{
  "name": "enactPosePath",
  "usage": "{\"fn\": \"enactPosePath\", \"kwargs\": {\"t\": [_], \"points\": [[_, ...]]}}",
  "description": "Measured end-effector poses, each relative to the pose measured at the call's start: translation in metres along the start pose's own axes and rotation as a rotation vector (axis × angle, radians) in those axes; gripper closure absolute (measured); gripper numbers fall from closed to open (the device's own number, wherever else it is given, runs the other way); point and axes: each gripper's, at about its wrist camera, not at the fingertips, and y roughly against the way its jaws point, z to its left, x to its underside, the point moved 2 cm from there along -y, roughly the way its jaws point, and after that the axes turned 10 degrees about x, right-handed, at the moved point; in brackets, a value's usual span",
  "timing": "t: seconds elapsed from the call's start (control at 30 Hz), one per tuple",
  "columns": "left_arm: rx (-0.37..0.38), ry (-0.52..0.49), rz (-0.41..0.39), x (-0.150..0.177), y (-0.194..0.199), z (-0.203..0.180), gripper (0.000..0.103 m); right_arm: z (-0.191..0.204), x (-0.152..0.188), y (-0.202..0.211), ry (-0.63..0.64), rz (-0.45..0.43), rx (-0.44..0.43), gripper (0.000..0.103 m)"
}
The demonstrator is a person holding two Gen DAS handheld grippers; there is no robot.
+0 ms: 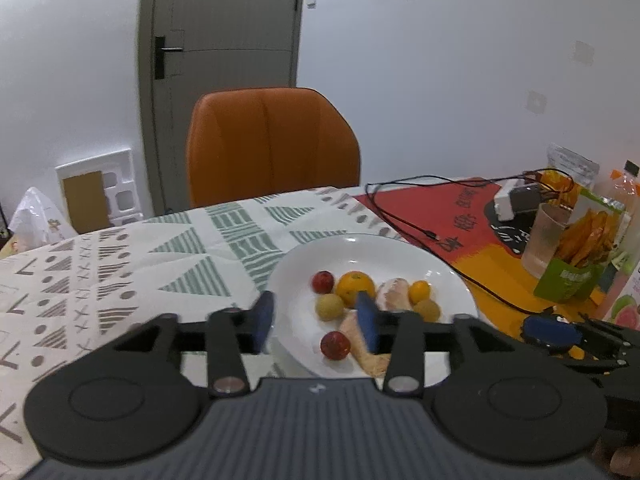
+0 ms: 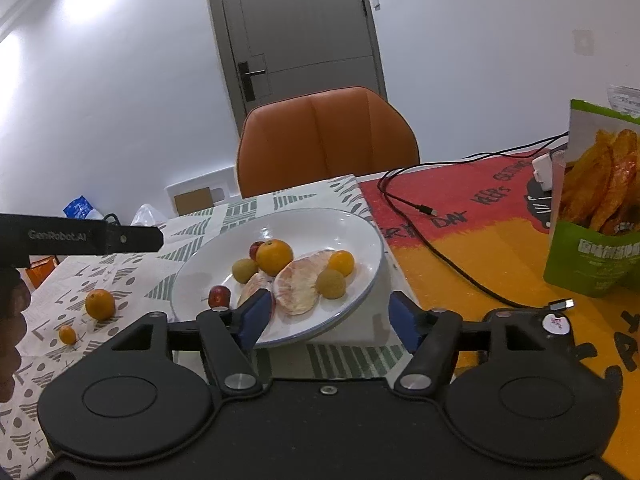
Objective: Organize fruits
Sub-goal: 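Carry the plum and wrapped pomelo segment onto the plate and open both tools, then withdraw both open tools from the plate toward the remaining oranges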
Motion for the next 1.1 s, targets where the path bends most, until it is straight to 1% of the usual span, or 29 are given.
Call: {"fn": "enactPosePath", "kwargs": {"t": [0.07,0.1,0.17,0.23,0.27,0.4,0.5,0.57,0.7,0.8,0.87,0.97,1.1], "points": [[-0.020,-0.001,-0.016,0.000,0.006,0.005,0.040,0.004,0.000,0.000,0.006,0.001,-0.010,0.036],[-0.036,0.000,-0.021,0.001,0.009,0.008,0.037,0.006,0.001,0.000,0.010,0.001,-0.015,0.036],[-0.060,0.012,-0.029,0.001,0.015,0.015,0.027,0.011,0.001,-0.001,0.015,0.002,-0.025,0.034],[-0.058,0.034,-0.037,0.002,0.022,0.023,0.021,0.015,0.001,-0.002,0.018,0.003,-0.032,0.034],[-0.062,0.041,-0.038,0.003,0.024,0.026,0.020,0.017,0.001,-0.003,0.019,0.003,-0.037,0.033],[-0.118,0.037,-0.043,0.006,0.035,0.038,0.018,0.025,-0.001,-0.005,0.023,0.005,-0.050,0.031],[-0.143,0.053,-0.049,0.007,0.045,0.049,0.015,0.032,-0.003,-0.005,0.026,0.000,-0.059,0.027],[-0.161,0.063,-0.061,0.006,0.052,0.056,0.012,0.036,-0.004,-0.005,0.028,-0.003,-0.068,0.025],[-0.198,0.059,-0.088,0.005,0.064,0.066,0.011,0.045,-0.006,-0.006,0.033,-0.007,-0.082,0.020],[-0.214,0.068,-0.094,0.005,0.070,0.073,0.011,0.052,-0.007,-0.007,0.038,-0.008,-0.093,0.014],[-0.226,0.080,-0.099,0.007,0.075,0.077,0.010,0.057,-0.008,-0.007,0.043,-0.011,-0.101,0.005],[-0.241,0.096,-0.097,0.011,0.079,0.083,0.010,0.066,-0.008,-0.006,0.056,-0.016,-0.116,0.000],[-0.256,0.115,-0.099,0.017,0.085,0.091,0.010,0.076,-0.008,-0.008,0.072,-0.015,-0.129,0.000]]}}
